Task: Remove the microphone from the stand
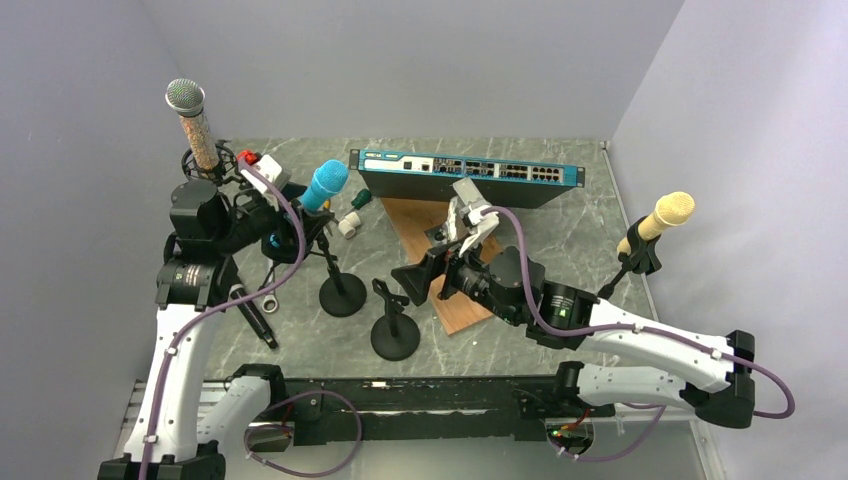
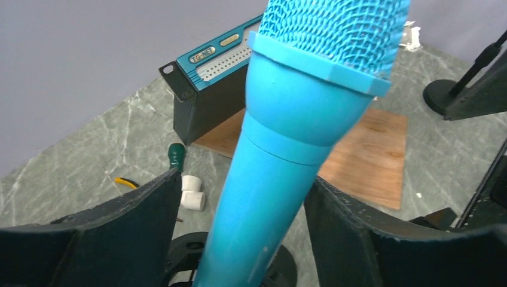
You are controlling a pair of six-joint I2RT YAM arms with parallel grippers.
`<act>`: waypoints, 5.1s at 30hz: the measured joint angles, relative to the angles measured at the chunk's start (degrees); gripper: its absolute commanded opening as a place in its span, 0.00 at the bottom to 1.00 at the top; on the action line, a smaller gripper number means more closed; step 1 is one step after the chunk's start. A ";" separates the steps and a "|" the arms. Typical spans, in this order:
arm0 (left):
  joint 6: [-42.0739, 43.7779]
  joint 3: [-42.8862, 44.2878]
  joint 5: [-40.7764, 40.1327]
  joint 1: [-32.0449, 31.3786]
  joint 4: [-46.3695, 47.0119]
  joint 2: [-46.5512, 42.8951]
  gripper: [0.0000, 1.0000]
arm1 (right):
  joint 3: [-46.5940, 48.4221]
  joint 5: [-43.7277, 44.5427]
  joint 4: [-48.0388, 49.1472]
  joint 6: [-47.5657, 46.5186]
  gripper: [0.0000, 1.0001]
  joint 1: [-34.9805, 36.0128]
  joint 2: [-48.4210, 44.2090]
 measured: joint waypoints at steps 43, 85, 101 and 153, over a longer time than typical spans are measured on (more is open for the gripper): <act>-0.02 15.43 -20.68 -2.34 -3.48 -14.19 0.24 | -8.90 3.19 -6.12 -0.46 1.00 -0.17 -8.57; -25.86 -23.28 -58.75 28.89 -11.69 2.86 0.00 | -11.34 4.48 -7.78 -2.40 1.00 -1.11 -13.42; -22.62 -23.04 -56.78 33.03 -9.92 17.92 0.21 | -10.21 4.48 -5.77 -3.98 1.00 -1.33 -14.51; -25.75 -23.30 -42.10 37.16 -7.06 14.88 0.99 | -13.11 9.77 1.92 -5.68 1.00 -1.44 -20.06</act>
